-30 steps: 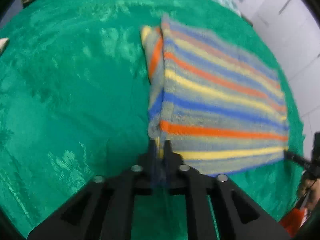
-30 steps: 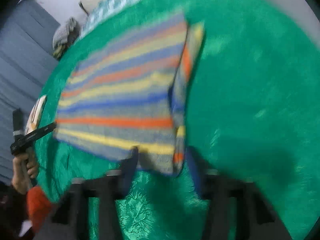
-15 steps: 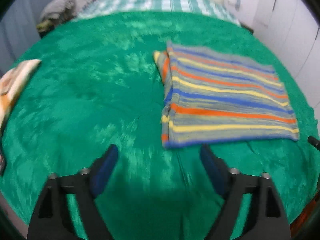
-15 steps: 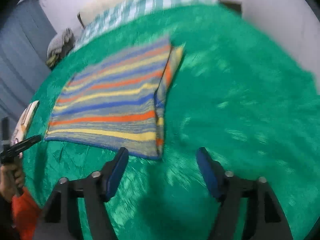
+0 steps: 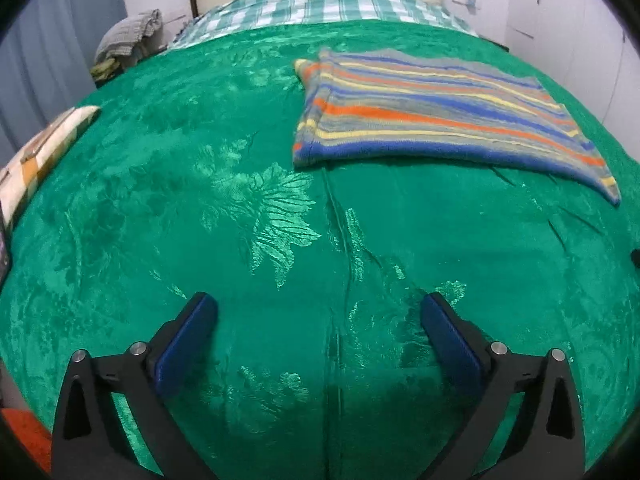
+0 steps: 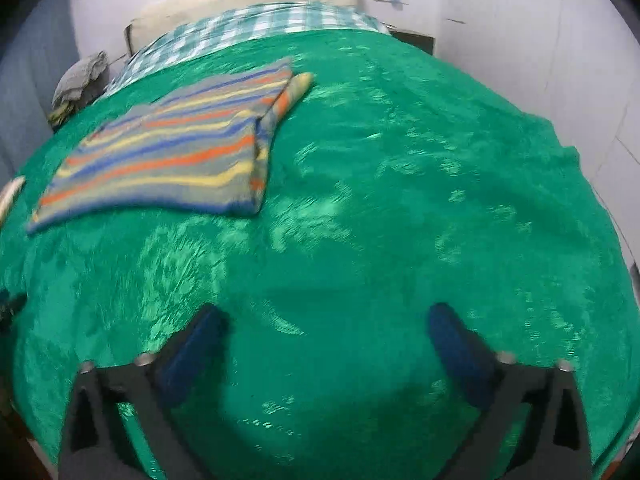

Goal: Fold small clothes

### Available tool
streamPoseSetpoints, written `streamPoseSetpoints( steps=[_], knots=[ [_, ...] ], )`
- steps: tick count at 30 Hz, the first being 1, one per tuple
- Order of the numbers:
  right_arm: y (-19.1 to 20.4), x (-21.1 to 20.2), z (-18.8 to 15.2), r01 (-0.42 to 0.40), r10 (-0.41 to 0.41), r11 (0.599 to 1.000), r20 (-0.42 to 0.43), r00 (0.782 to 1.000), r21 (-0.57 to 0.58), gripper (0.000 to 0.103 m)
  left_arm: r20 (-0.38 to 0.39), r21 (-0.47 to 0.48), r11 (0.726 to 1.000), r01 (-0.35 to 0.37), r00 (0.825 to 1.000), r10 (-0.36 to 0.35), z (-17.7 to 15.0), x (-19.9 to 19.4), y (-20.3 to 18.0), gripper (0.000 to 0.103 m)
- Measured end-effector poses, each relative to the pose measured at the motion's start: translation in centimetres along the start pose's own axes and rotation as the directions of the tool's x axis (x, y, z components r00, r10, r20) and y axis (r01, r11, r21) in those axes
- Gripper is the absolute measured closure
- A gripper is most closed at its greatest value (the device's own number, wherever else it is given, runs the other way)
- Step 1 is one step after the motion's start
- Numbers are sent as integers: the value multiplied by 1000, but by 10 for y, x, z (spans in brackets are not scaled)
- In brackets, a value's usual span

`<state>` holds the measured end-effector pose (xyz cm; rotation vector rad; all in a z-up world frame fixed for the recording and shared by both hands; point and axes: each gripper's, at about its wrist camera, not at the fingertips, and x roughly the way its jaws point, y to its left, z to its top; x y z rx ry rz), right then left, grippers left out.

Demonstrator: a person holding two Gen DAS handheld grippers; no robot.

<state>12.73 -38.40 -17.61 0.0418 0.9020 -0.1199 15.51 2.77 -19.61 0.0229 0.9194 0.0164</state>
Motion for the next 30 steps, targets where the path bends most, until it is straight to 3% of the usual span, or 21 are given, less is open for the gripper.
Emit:
streamPoseSetpoints(
  steps=[10, 30],
  knots=[
    [-5, -1, -11, -27, 26, 999, 67, 997, 16, 0, 50, 4, 1000, -20, 999, 20, -9, -1, -6, 1],
    [-7, -2, -13, -39, 37, 999, 78, 996, 22, 0, 80, 5, 999, -33, 996, 32, -13, -2, -9, 1]
  ],
)
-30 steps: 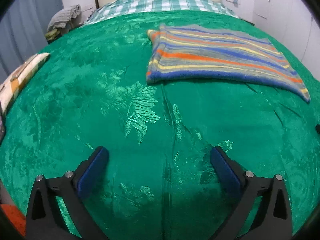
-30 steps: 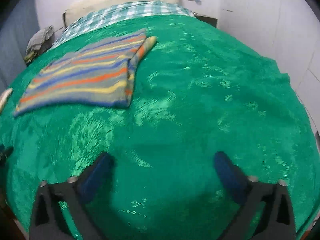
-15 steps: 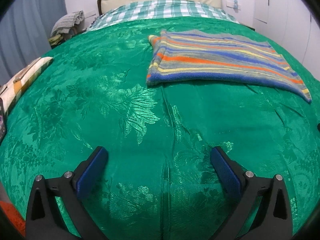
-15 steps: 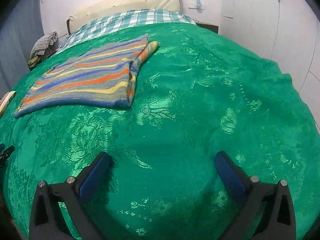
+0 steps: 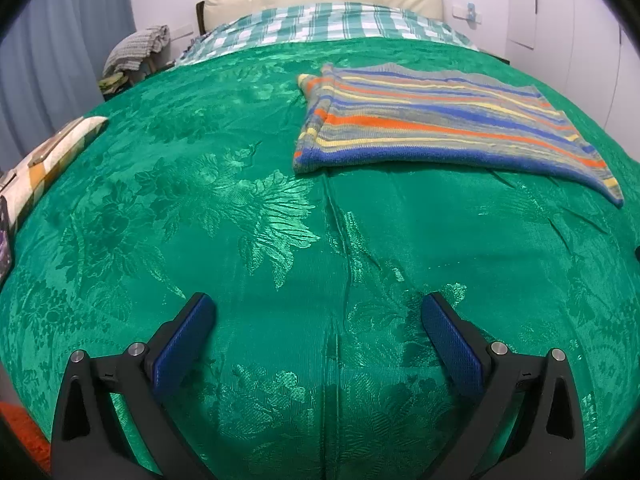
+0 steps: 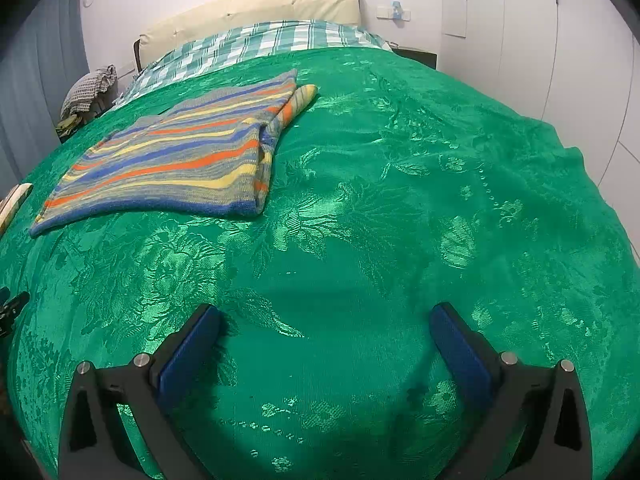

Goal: Fold small clothes

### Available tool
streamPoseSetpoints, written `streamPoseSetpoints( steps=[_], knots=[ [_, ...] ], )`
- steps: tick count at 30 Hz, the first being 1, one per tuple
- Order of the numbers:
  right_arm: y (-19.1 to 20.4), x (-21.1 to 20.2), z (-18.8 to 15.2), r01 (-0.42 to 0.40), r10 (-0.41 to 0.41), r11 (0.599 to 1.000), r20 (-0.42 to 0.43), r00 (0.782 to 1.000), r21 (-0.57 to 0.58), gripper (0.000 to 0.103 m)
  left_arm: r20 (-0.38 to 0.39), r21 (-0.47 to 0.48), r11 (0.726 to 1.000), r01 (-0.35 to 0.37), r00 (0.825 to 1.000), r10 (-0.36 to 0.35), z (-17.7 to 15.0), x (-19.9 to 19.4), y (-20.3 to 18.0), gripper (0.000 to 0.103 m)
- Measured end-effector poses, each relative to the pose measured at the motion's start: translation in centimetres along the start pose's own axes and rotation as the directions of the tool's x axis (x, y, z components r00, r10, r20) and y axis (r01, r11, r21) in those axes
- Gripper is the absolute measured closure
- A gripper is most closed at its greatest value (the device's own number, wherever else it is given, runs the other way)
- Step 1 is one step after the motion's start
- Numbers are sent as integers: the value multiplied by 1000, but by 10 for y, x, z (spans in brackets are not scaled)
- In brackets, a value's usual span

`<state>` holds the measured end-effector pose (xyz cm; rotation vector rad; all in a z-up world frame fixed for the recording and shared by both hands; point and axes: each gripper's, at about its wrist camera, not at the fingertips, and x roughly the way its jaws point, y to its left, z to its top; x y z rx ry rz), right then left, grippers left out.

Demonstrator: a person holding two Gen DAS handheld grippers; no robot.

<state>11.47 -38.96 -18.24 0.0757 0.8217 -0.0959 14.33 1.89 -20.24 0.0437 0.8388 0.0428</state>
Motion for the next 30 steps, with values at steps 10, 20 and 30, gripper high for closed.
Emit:
streamPoseSetpoints(
  steps=[10, 20, 30],
  knots=[
    [0, 0, 0, 1, -1, 1000, 0, 1000, -1, 0, 2, 2, 1000, -4, 1000, 4, 0, 0, 0, 1],
    [0, 1, 0, 1, -1, 1000, 0, 1000, -2, 0, 6, 3, 1000, -6, 1000, 6, 0, 0, -1, 1],
    [0, 1, 1, 2, -2, 1000, 0, 1000, -2, 0, 7, 4, 1000, -6, 1000, 6, 0, 0, -1, 1]
  ],
)
